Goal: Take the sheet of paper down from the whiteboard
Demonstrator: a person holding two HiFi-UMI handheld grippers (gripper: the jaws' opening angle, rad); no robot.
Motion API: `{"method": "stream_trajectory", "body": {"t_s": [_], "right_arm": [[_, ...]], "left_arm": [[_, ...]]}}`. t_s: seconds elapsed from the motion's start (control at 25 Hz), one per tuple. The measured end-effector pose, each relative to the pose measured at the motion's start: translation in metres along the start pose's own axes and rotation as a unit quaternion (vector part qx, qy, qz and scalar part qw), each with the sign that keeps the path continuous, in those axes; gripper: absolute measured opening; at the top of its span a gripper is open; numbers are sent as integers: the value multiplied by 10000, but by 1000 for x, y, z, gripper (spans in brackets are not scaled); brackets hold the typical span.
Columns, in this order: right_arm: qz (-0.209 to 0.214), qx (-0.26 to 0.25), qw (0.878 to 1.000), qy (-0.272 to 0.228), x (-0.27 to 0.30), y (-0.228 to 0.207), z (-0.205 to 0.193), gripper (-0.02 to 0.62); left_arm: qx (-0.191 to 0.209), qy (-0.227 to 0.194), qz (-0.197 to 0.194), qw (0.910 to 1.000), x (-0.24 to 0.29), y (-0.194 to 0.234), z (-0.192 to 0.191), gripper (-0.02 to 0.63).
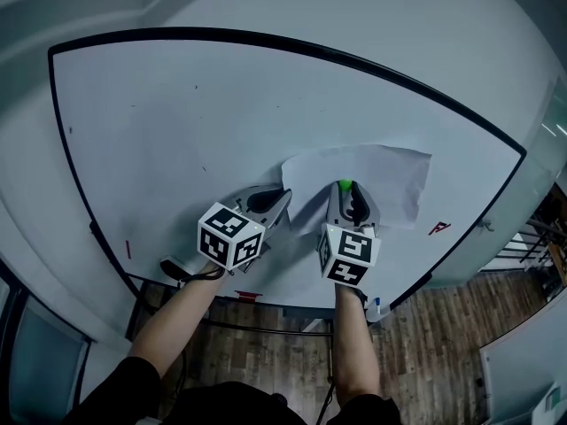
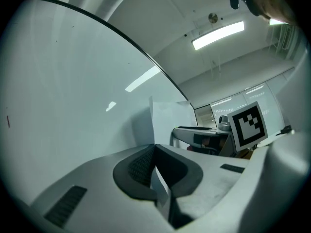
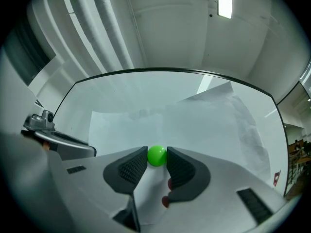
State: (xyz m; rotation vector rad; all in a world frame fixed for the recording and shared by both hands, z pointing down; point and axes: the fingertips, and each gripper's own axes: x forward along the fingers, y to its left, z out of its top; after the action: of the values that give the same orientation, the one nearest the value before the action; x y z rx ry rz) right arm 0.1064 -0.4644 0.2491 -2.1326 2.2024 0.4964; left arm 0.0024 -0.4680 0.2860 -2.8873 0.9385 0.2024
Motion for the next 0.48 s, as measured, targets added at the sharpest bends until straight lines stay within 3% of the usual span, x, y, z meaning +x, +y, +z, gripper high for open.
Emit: {"method": "stream_trajectory", "body": {"t_s": [0.48], "right_arm": [[119,32,9993,353,-10,4,-38,133]], "left_arm": [[-172,215,163,9995,-7,0,-25,20]]}}
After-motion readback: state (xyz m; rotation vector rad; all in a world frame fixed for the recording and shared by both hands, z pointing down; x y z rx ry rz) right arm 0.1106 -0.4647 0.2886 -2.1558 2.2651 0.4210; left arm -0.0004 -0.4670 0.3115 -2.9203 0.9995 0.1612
